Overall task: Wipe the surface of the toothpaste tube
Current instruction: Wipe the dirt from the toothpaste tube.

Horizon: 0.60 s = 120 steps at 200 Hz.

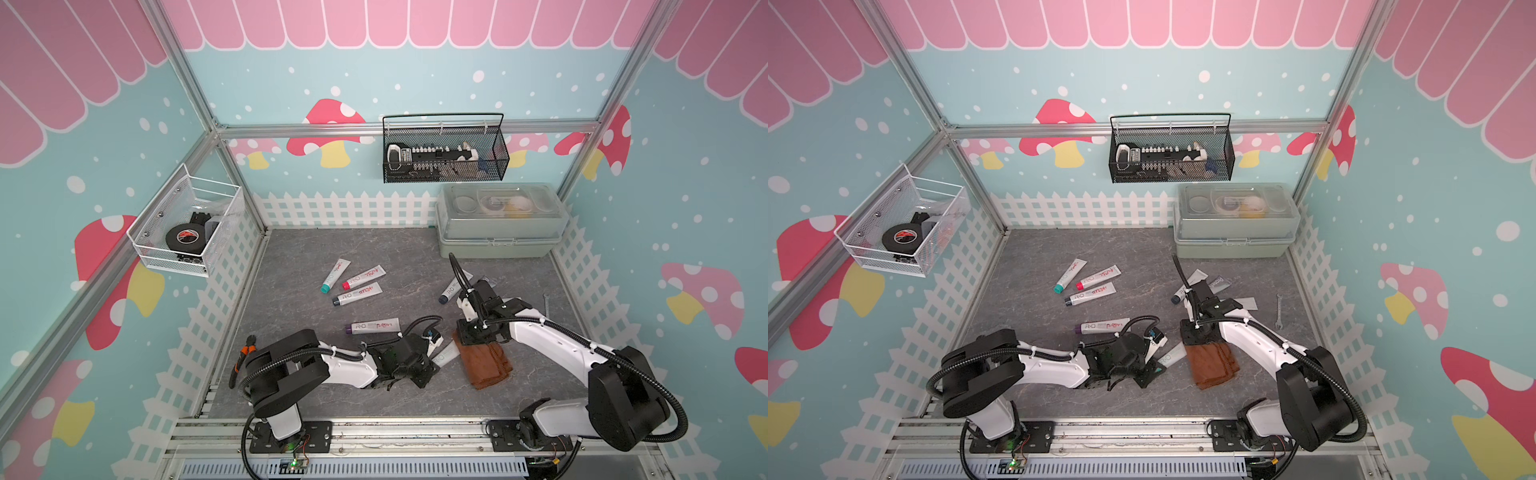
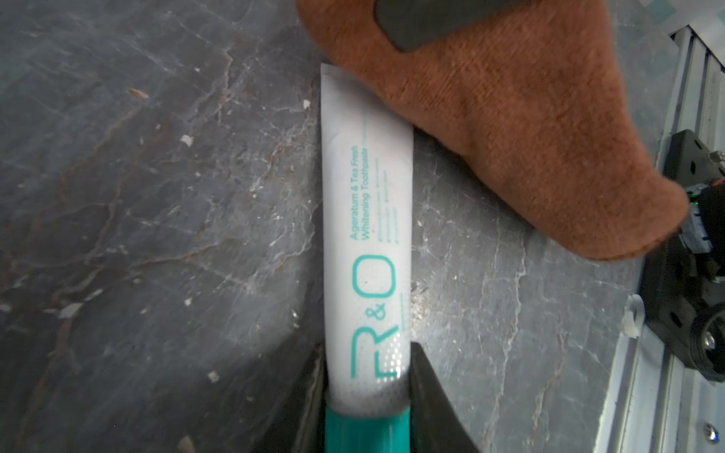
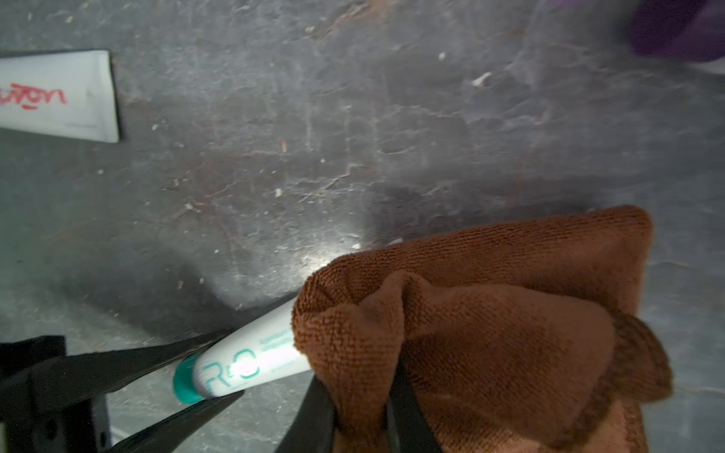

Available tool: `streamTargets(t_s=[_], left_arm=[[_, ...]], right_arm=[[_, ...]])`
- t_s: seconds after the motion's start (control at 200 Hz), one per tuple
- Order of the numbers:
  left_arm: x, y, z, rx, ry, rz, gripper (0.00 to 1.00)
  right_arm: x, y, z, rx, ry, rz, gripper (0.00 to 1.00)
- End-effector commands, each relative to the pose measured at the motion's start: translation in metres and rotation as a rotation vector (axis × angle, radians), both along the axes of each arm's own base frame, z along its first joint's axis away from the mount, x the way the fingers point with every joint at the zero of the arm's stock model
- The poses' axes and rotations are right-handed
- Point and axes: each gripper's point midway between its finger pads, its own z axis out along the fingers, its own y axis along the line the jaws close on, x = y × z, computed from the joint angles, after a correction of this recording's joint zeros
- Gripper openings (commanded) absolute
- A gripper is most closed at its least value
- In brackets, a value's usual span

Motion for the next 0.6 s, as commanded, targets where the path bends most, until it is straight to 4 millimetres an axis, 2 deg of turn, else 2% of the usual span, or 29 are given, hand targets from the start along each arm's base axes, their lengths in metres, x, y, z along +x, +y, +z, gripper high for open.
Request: streamTargets(t_s=[0.0, 0.06, 0.145, 0.2, 0.27, 0.315, 0.45, 0.595], left_arm=[[-0.009, 0.008, -0.019, 0.072, 0.042, -0.014, 0.29], [-0.007, 0.009, -0.02, 0.076, 0.038, -0.006, 0.29], [-0.005, 0.01, -0.022, 0.085, 0.034, 0.002, 0.29], [-0.005, 0.01, -0.023, 0.089, 0.033, 0.002, 0.28], [-0.004, 0.011, -0.023, 0.09, 0.029, 0.008, 0.28], [-0.003, 0.012, -0.022, 0.089, 0.025, 0.014, 0.29], [-0.001, 0.016, -0.017, 0.085, 0.01, 0.027, 0.28], [0.0, 0.021, -0.016, 0.083, 0.003, 0.041, 0.28]], right_arm=[[-0.019, 0.033, -0.007, 0.124, 0.08, 0.093, 0.16], [-0.028, 0.04, -0.017, 0.125, 0.115, 0.119, 0.16], [-0.037, 0.039, -0.034, 0.08, 0.154, 0.138, 0.16], [-0.041, 0.028, -0.046, 0.014, 0.174, 0.133, 0.15], [-0.04, 0.004, -0.058, -0.128, 0.169, 0.112, 0.15], [-0.035, -0.011, -0.06, -0.211, 0.146, 0.086, 0.14], [-0.019, -0.036, -0.06, -0.364, 0.081, 0.025, 0.15], [-0.011, -0.047, -0.061, -0.43, 0.061, 0.001, 0.15]])
